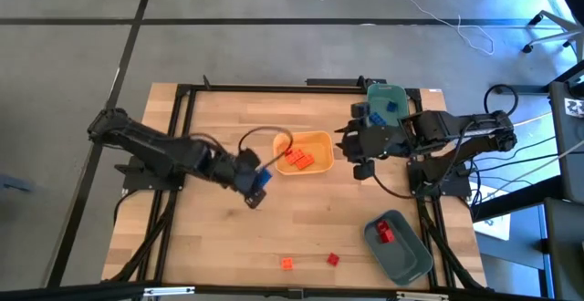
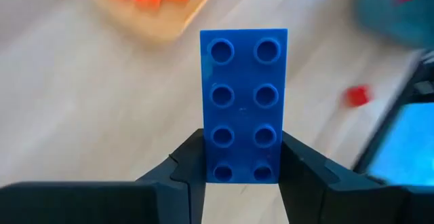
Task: Sort & place blocks by color
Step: Put the blue game piece into the green bin
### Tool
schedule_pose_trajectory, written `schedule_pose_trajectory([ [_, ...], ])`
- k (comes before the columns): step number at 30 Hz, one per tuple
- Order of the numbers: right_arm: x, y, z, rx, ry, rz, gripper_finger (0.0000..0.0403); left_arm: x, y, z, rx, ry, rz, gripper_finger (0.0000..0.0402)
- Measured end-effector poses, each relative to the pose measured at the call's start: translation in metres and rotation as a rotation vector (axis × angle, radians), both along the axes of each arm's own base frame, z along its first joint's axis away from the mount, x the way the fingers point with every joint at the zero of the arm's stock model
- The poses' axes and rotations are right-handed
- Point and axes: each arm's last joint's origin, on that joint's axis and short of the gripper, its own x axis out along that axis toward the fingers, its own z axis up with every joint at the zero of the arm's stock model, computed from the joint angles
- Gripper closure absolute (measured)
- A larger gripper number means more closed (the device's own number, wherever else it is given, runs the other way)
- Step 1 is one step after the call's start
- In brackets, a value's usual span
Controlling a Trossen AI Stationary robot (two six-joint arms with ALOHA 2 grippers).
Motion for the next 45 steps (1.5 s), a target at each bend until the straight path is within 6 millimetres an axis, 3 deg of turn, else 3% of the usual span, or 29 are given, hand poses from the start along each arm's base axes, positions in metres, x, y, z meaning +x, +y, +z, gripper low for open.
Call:
schedule_pose_trajectory([
  [7, 0.015, 0.005, 0.003, -0.097, -0.015, 0.24, 0.0242, 0.009, 0.022, 0.074, 0.115, -0.22, -0.104, 0.0273],
  [12, 0.028, 0.005, 0.005, -0.159, -0.052, 0.374, 0.0242, 0.01, 0.034, 0.098, 0.104, -0.299, -0.166, 0.0273],
  [22, 0.054, 0.004, 0.008, -0.211, -0.184, 0.593, 0.0242, 0.017, 0.042, 0.1, 0.055, -0.333, -0.261, 0.0273],
  [33, 0.086, 0.002, -0.006, -0.313, -0.208, 0.641, 0.0242, 0.018, 0.042, 0.104, 0.043, -0.377, -0.287, 0.0273],
  [45, 0.094, 0.007, -0.008, -0.285, -0.271, 0.726, 0.025, 0.018, 0.041, 0.104, 0.05, -0.373, -0.293, 0.0273],
])
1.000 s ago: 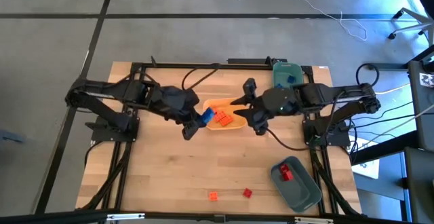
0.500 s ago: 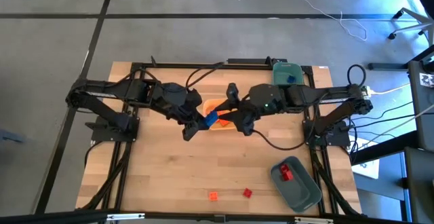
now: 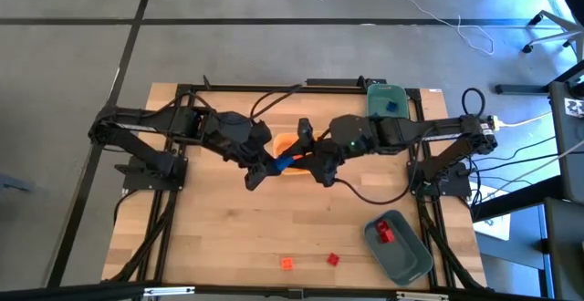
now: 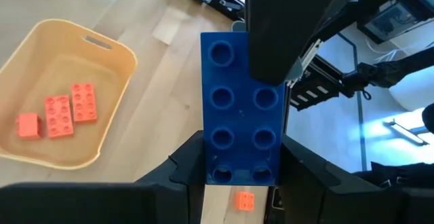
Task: Sort & place blocks by color
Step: Put the blue game piece into the green bin
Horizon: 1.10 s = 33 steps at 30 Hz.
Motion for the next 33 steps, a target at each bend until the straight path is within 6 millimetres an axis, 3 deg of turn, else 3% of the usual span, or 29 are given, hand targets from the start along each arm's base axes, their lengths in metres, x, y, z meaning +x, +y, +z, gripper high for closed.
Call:
schedule_pose_trajectory([
  [7, 0.003, 0.001, -0.003, 0.002, 0.005, 0.034, 0.0287, -0.001, -0.001, -0.001, -0.001, 0.009, -0.022, 0.0273],
  [18, 0.005, 0.002, -0.006, 0.01, 0.018, 0.031, 0.0294, -0.001, 0.0, -0.002, 0.009, 0.019, -0.008, 0.0273],
  [25, 0.006, 0.001, -0.009, 0.016, 0.033, -0.021, 0.0297, -0.002, 0.003, 0.001, 0.039, 0.002, 0.028, 0.02],
  [33, 0.005, -0.001, -0.007, -0.004, 0.034, -0.064, 0.0297, -0.023, 0.009, 0.017, 0.093, -0.058, 0.088, 0.019],
])
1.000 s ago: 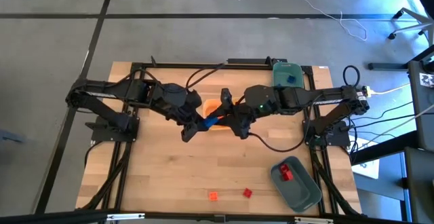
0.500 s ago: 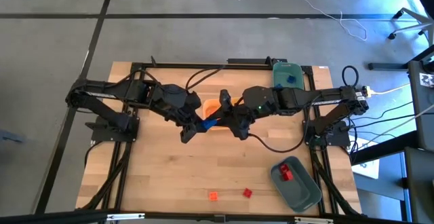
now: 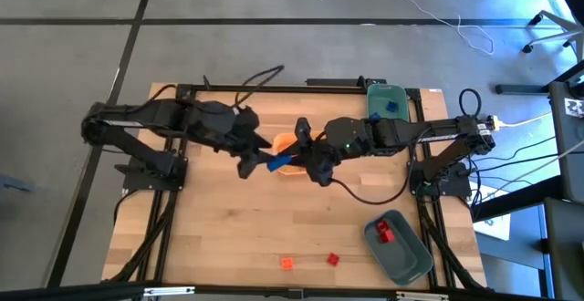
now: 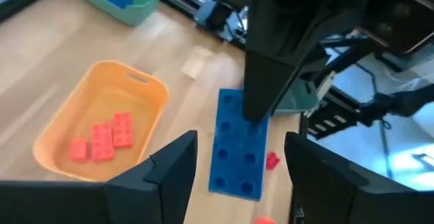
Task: Sort & place blocks by color
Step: Put the blue game piece into the green bin
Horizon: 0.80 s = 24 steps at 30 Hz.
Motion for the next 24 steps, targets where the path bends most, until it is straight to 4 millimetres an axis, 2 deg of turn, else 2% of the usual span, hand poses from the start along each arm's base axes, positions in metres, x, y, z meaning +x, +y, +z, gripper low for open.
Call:
schedule_pose_trajectory([
  [6, -0.002, -0.011, -0.003, -0.058, 0.032, -0.197, 0.0297, -0.031, 0.01, 0.011, 0.109, -0.002, 0.145, 0.0188],
  [9, -0.005, -0.025, -0.006, -0.012, 0.067, -0.36, 0.0297, -0.042, 0.014, 0.017, 0.162, -0.02, 0.235, 0.0188],
  [11, -0.009, -0.036, -0.008, 0.044, 0.085, -0.472, 0.0297, -0.051, 0.017, 0.013, 0.212, 0.029, 0.28, 0.0186],
  [17, -0.024, -0.072, -0.013, 0.213, 0.077, -0.901, 0.0297, -0.057, 0.022, 0.009, 0.382, 0.112, 0.395, 0.0186],
  [19, -0.03, -0.086, -0.015, 0.282, 0.047, -1.043, 0.0297, -0.056, 0.024, 0.007, 0.43, 0.135, 0.381, 0.0188],
  [24, -0.05, -0.126, -0.023, 0.452, 0.04, -1.346, 0.0297, -0.053, 0.034, 0.006, 0.405, 0.161, 0.319, 0.019],
])
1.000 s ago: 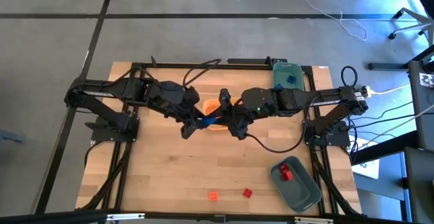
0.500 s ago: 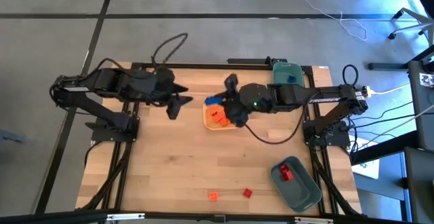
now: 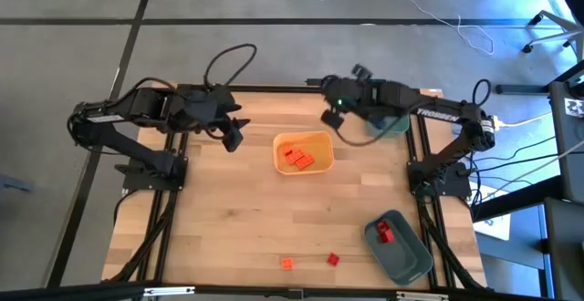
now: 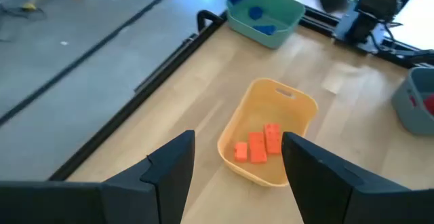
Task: Sort & place blocks by color
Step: Put the blue game piece into the green bin
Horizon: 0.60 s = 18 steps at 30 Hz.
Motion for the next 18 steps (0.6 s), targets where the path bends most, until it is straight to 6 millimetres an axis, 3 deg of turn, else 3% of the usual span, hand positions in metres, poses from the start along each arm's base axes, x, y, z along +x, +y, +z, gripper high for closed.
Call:
schedule_pose_trajectory([
  [9, -0.057, -0.07, -0.015, 0.182, 0.087, -0.497, 0.0297, 0.0, 0.014, -0.001, -0.021, 0.035, -0.054, 0.019],
  [18, -0.096, -0.113, -0.055, 0.431, 0.153, -0.68, 0.0297, 0.0, 0.019, -0.001, -0.015, 0.048, -0.062, 0.019],
])
